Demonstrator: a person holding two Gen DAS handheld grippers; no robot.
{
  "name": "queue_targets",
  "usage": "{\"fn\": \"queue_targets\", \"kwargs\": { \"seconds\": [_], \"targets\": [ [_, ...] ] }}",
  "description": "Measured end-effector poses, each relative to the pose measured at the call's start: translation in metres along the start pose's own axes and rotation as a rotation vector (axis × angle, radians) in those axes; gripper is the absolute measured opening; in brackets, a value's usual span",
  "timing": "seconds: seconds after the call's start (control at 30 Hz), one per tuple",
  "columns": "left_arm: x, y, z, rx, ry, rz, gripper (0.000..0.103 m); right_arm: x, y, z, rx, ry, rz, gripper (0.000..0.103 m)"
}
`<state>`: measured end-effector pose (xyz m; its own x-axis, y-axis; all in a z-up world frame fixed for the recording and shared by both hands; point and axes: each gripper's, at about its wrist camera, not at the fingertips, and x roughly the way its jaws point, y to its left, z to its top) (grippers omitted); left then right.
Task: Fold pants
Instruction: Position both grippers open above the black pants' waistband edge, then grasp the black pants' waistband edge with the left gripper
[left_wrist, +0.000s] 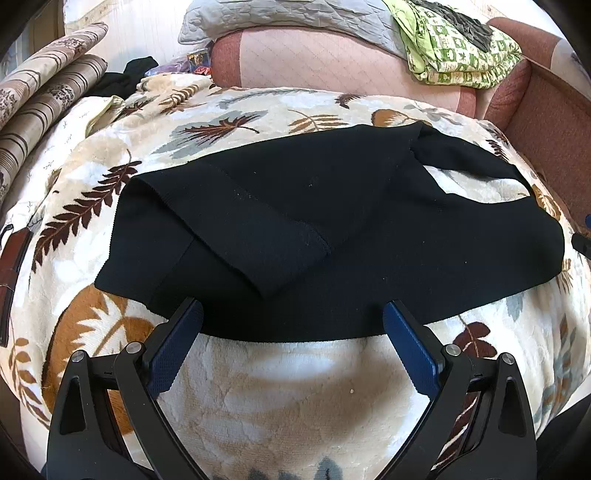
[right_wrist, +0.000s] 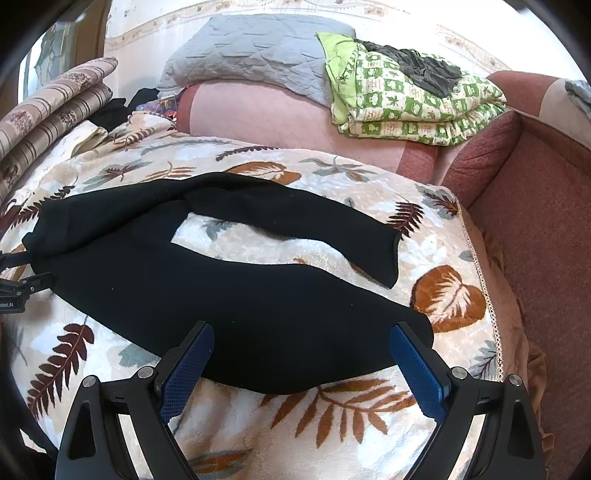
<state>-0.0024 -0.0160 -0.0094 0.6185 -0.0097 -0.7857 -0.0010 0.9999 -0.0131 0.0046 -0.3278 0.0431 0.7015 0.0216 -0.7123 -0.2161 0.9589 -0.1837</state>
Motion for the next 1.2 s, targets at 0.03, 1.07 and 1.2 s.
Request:
{"fn": "queue_targets", "kwargs": {
  "seconds": [0.03,1.07,1.2],
  "targets": [
    [0.000,0.000,0.000,0.000,0.000,0.001,0.099,0.000,0.000,0.000,0.000,0.001,0.000,0.095],
    [0.028,0.203,0.040,-0.612,0.160,-0.780,0.098,0.000,-0.011,-0.002,0.004,0.018,-0.046,0.095],
    [0.032,0.195,0.043,-0.600,0.188,-0.837,0.098,0.000,-0.009,-0.002,-0.007,0.020,-0.048,0.095]
  ]
}}
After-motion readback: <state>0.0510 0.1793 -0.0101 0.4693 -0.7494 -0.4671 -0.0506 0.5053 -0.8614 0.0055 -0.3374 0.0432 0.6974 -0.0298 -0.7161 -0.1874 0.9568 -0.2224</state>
